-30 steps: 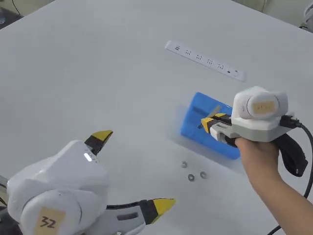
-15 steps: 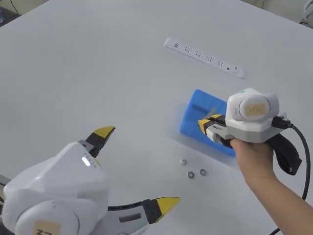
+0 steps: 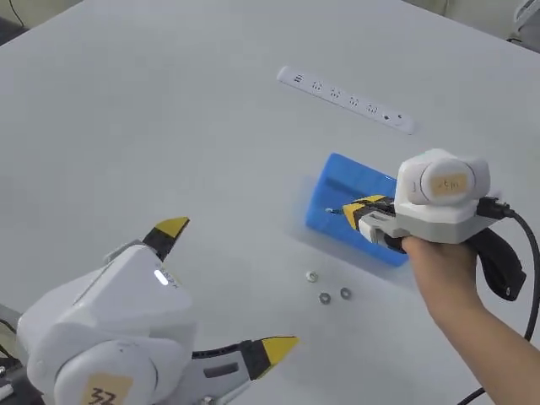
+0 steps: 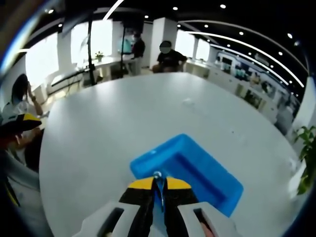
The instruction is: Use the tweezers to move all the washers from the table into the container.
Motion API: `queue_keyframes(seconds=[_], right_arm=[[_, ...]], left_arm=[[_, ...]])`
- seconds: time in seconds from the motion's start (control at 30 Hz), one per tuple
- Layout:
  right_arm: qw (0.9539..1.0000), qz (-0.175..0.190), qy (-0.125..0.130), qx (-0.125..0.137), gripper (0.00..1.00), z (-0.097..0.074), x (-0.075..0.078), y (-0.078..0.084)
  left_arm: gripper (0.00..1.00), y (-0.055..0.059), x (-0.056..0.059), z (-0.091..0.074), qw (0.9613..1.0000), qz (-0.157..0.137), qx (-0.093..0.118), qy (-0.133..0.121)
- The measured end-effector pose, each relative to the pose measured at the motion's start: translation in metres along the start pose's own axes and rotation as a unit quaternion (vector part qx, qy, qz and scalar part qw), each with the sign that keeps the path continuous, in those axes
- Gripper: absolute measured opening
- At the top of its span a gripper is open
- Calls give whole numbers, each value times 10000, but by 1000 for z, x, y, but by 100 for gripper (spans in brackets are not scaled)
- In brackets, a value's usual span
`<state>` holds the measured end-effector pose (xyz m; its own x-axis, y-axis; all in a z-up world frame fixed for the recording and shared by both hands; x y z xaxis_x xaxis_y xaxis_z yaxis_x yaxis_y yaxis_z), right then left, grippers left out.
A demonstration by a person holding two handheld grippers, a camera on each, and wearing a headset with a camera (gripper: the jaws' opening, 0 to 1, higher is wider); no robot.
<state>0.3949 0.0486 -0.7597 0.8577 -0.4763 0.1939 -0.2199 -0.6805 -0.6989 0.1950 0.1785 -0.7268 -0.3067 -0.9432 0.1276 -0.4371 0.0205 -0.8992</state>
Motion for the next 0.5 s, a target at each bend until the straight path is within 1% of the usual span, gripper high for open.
queue_keyframes(seconds=[0.07,0.13,0.2,0.23,0.27,0.3,0.33,0.37,0.4,0.47,0.5], right_arm=[[10000,-6,-3,-33,3,2,1,0],[9999,18,-62,-111,3,5,3,-1],[9996,-3,-95,-254,3,9,6,-2],[9990,-47,-125,-423,3,9,8,-2],[9989,-99,-124,-449,2,10,9,-4],[9982,-175,-187,-538,2,11,10,-5],[9958,-207,-365,-815,2,12,10,-4],[9959,-213,-338,-817,2,12,11,-6],[9959,-302,-367,-769,2,12,11,-9],[9931,-296,-574,-980,2,12,10,-10],[9929,-320,-587,-985,2,14,10,-11]], left_arm=[[99,1,-1,0,10000,32,-50,-35],[99,2,0,1,9999,39,-96,-23],[99,3,-1,1,9999,76,-142,-42],[99,3,-1,1,9999,86,-142,-46],[99,4,-1,1,9998,87,-152,-49],[99,4,-1,1,9998,79,-170,-49],[99,4,-1,2,9998,65,-191,-47],[99,5,-1,2,9998,66,-197,-49],[99,5,-2,2,9998,72,-202,-51],[99,5,-1,2,9997,76,-211,-41],[99,5,-1,2,9997,82,-226,-38]])
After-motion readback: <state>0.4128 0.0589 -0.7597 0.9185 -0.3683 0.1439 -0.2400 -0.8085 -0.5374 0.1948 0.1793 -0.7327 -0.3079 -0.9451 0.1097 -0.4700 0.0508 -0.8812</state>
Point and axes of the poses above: the centre of the closed fingertips' face, and the gripper's own axes: z roughly forward along the fingers, x roughly to its right, y roughly out of its underside, the point moved 6 cm from there along -z, roughly backward along the fingers, and after that the axes turned 9 degrees about -z, right-handed, at the moved point
